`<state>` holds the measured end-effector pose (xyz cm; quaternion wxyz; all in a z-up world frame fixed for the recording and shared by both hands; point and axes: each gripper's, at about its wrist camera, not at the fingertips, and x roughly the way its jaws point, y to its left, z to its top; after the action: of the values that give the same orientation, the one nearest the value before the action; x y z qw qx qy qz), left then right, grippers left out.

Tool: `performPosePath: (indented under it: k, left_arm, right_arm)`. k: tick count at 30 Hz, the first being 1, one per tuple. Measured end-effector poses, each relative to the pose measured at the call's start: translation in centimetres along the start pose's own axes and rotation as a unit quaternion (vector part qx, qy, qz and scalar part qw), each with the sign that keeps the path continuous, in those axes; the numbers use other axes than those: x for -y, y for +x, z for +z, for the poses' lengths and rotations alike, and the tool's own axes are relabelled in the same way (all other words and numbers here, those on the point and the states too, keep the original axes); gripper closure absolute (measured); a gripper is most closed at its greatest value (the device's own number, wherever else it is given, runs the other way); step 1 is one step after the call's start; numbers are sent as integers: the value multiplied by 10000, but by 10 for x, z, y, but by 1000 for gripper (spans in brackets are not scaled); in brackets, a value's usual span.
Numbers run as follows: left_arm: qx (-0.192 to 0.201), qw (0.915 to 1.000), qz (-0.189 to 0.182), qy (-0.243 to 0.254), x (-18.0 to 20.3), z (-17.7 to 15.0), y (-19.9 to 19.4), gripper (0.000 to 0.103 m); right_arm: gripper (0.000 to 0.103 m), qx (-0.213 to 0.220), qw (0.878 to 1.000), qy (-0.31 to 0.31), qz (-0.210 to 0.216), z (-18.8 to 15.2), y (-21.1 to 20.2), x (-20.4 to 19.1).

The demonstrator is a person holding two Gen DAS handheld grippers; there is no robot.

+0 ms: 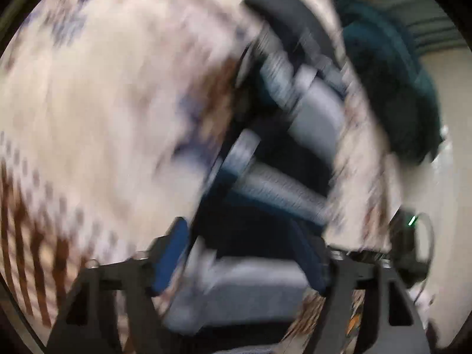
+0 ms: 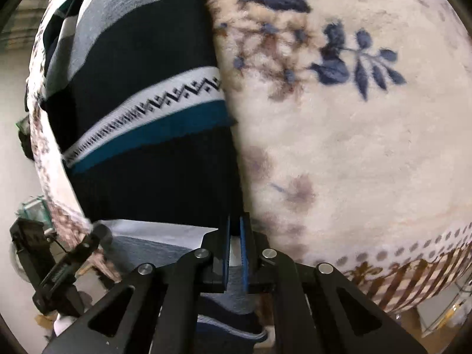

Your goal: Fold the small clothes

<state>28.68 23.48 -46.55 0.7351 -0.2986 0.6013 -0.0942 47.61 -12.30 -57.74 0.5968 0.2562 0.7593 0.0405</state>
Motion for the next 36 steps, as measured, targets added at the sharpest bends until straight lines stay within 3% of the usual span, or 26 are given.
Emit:
performPosePath:
  k: [1,5,8,12,13,14,15,19,21,22,25,27,29,30,33,34,35,36]
  left_arm:
    - [105,9998,-166,-4,4,15,1,31]
    - [573,9982,-183,54,22,100,26,31]
    - [547,9981,-86,274,47,157,76,31]
    - [127,9981,229,551,52,197,124,34]
    - [112,9976,266,632,55,204,133,47]
    - [131,9970,147,754,58,208,137,87]
    - [111,9960,76,889,61,210,137,94]
    - [356,9907,95,1314,70,224,127,94]
    - [309,9915,324,1222,62,240,136,94]
    - [243,9922,472,1131,56,245,141,94]
    - [99,9962,392,772,41,250,140,92]
    - [138,9980,150,602,39,246,127,80]
    - [270,9985,-59,479,40,243,114,46]
    - [387,9981,-141,459,40,238,106,40]
    - [344,9980,-143,520,40,232,106,39]
    - [273,9978,-85,595,42,229,112,39]
    - [234,9978,-9,624,42,231,117,39]
    - [193,9977,48,649,43,231,122,39]
  right_arm:
    - [92,57,10000,15,60,5,-8,-4]
    - [51,848,9956,127,372,28,-46,-21]
    - [47,1425,9883,187,505,69,-63,-38]
    - [47,2077,9757,229,658,139,-80,-53]
    - [47,2190,9734,200,650,153,-82,-57]
    - [47,2322,9705,175,621,178,-87,-53]
    - [47,2349,9699,152,631,192,-86,-54]
    - [47,1940,9748,215,1075,247,-66,-53]
    - [76,1900,9723,222,1346,257,-58,-50]
    - [97,1940,9735,205,1191,258,-56,-50]
    - [98,2176,9735,304,637,259,-60,-42]
    - [101,2219,9735,455,331,259,-60,-35]
    - [101,2037,9758,484,639,262,-60,-31]
    - [101,1942,9765,498,796,263,-60,-32]
    - [96,2003,9747,314,939,260,-76,-36]
    - [80,2099,9733,176,911,262,-82,-43]
    - [55,2177,9720,47,882,254,-86,-51]
    - [44,2236,9708,-78,863,259,-87,-58]
